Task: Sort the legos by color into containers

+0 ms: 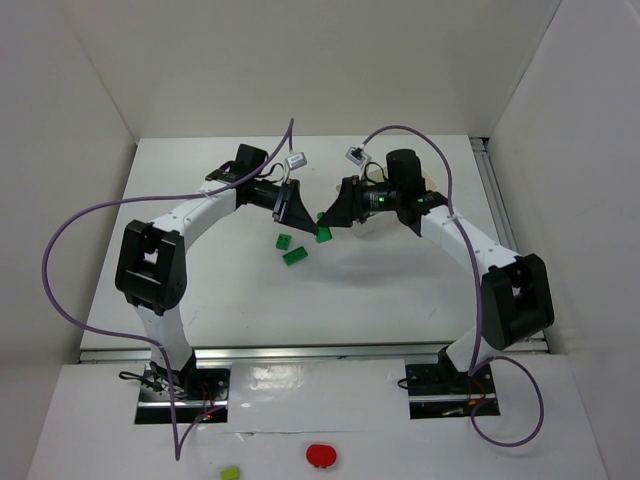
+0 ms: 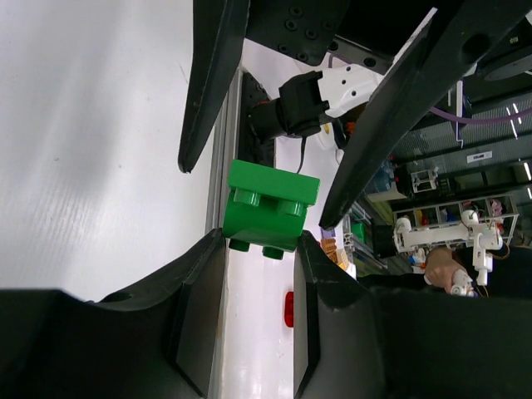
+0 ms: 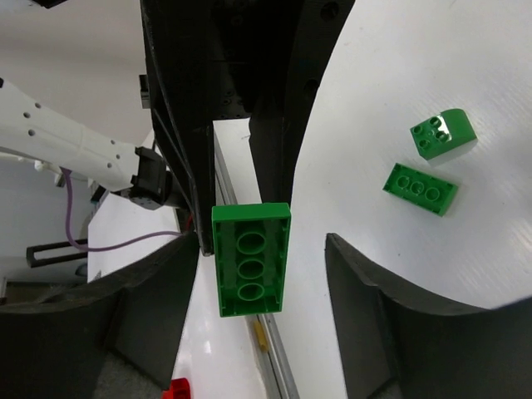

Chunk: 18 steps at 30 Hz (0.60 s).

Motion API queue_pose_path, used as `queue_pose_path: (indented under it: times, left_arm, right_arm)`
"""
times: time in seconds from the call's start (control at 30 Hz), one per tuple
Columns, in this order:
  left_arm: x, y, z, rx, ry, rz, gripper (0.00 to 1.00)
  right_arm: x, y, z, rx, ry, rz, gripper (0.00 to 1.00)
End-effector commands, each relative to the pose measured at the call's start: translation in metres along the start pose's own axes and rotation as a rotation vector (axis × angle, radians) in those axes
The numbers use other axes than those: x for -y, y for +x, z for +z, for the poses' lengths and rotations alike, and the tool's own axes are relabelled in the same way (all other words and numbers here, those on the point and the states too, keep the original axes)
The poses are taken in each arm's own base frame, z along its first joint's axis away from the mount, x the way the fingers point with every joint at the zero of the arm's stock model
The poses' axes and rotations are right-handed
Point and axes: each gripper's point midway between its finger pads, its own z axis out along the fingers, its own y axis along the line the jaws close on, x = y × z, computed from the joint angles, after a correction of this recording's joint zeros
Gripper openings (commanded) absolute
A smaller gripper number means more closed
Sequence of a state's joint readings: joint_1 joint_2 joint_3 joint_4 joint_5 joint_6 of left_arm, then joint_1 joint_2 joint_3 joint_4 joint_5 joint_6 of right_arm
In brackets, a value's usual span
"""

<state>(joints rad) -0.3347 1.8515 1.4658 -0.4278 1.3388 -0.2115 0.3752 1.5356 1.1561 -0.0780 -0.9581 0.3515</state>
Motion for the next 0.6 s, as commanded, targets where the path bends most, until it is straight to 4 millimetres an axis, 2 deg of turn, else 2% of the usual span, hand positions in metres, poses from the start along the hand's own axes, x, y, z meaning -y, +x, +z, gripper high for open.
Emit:
queue_pose_path:
  times: [0.0,0.03,0.1,0.13,0.17,0.27,0.4,0.43,0.5,0.57]
  left_arm:
    - [0.021,-0.009,-0.002,0.003,0.044,0.093,0.00]
    - [0.021,-0.009,-0.002,0.003,0.044,0.093,0.00]
    - [0.021,-0.009,-0.002,0.003,0.044,0.093,0.00]
    - [0.021,-0.009,-0.002,0.003,0.044,0.093,0.00]
    - [0.021,-0.009,-0.002,0.003,0.044,0.093,0.00]
    - [0.020,-0.009,-0.002,0.002,0.034,0.084,0.00]
    - [0.020,-0.009,-0.002,0.002,0.034,0.075,0.00]
    - [0.020,-0.009,-0.002,0.002,0.034,0.075,0.00]
    - [0.017,-0.005,-0.001,0.000,0.025,0.067,0.00]
    - [0.012,-0.006,-0.001,0.003,-0.001,0.066,0.00]
  right_arm:
    - [-0.011,-0.014,-0.001,0.013,-0.023,-0.056,0.66]
    - [-0.010,-0.016,0.000,0.022,-0.016,-0.054,0.57]
    - [-0.010,-0.018,0.000,0.028,-0.019,-0.064,0.47]
    - [-0.011,-0.018,0.000,0.028,-0.019,-0.055,0.35]
    - [-0.014,-0.021,-0.002,0.038,-0.023,-0.070,0.28]
    - [-0.009,-0.022,-0.003,0.057,0.018,-0.048,0.14]
    - [0.002,-0.030,-0.011,0.115,0.114,-0.042,0.08]
    - [0.009,-0.028,-0.014,0.117,0.127,-0.029,0.08]
    - [0.008,-0.033,-0.022,0.143,0.145,-0.030,0.08]
    - [0.018,-0.033,-0.030,0.155,0.169,-0.013,0.08]
